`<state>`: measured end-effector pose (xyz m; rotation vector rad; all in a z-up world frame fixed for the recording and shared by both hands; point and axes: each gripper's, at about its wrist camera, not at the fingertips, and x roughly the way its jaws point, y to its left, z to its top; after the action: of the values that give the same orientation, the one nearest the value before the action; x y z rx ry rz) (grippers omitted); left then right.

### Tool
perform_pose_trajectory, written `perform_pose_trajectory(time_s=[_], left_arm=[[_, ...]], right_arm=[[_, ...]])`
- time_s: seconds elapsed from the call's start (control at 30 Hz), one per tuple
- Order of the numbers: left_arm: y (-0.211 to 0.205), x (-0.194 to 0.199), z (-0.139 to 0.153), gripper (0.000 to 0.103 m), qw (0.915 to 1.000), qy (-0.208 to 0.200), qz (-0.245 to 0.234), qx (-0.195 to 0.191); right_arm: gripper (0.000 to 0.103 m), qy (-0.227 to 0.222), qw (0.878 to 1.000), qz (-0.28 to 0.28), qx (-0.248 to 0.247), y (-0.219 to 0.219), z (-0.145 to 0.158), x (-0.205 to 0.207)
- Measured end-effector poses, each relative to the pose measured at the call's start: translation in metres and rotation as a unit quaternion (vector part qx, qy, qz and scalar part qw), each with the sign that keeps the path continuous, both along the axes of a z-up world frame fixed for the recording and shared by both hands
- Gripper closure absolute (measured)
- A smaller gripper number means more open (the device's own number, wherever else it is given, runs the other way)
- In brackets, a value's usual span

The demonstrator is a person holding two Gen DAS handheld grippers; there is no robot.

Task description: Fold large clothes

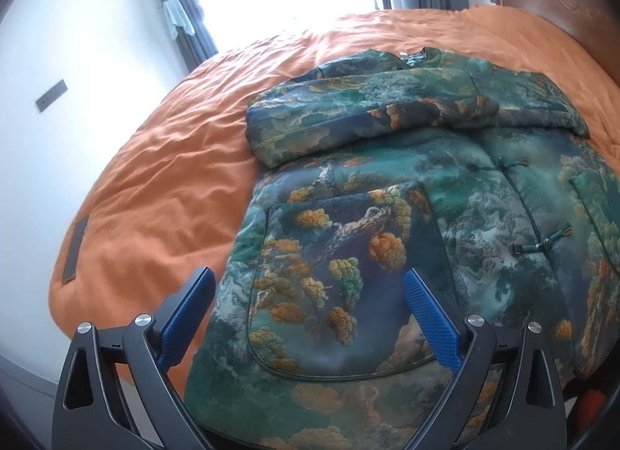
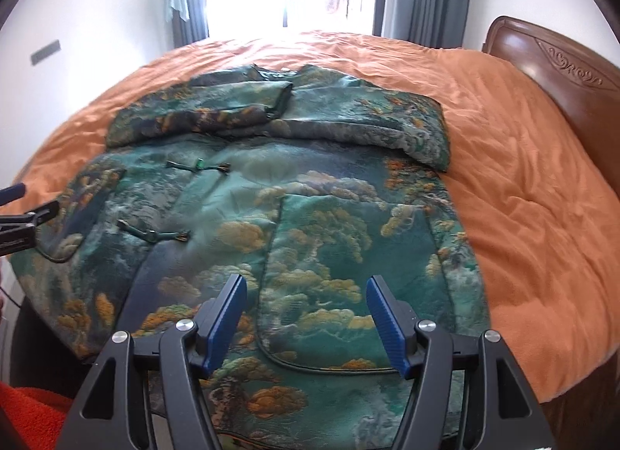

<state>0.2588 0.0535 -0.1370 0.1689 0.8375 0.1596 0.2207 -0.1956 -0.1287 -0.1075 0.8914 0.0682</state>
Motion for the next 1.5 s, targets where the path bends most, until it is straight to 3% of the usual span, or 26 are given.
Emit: perform_pose_trajectory(time_s=[0.37,1.13,1.3,1.5], left_arm=[[-0.002,0.002,-0.002,0.005,1.0000,0.005,-0.002,-0.004],[0.000,0.006,-0.010,0.005,0.9998,0.017,0.003,0.010],[0.014,0.006,-0.018,0.005,0.9989,0.040,0.010,0.021],[0.074,-0.008,-0.038,0.005,0.9927,0.099,0.013,-0.068]], right_arm=[[0.037,0.027,0.999,-0.035,-0.026,-0.011,0.003,0.004],[0.036,-0.022,0.988,-0.103,-0.117,-0.050,0.042,0.011],[0.036,-0.012,0.993,-0.088,-0.083,-0.068,0.039,0.011],[0.035,0.059,0.996,-0.055,0.032,-0.135,0.010,0.010]])
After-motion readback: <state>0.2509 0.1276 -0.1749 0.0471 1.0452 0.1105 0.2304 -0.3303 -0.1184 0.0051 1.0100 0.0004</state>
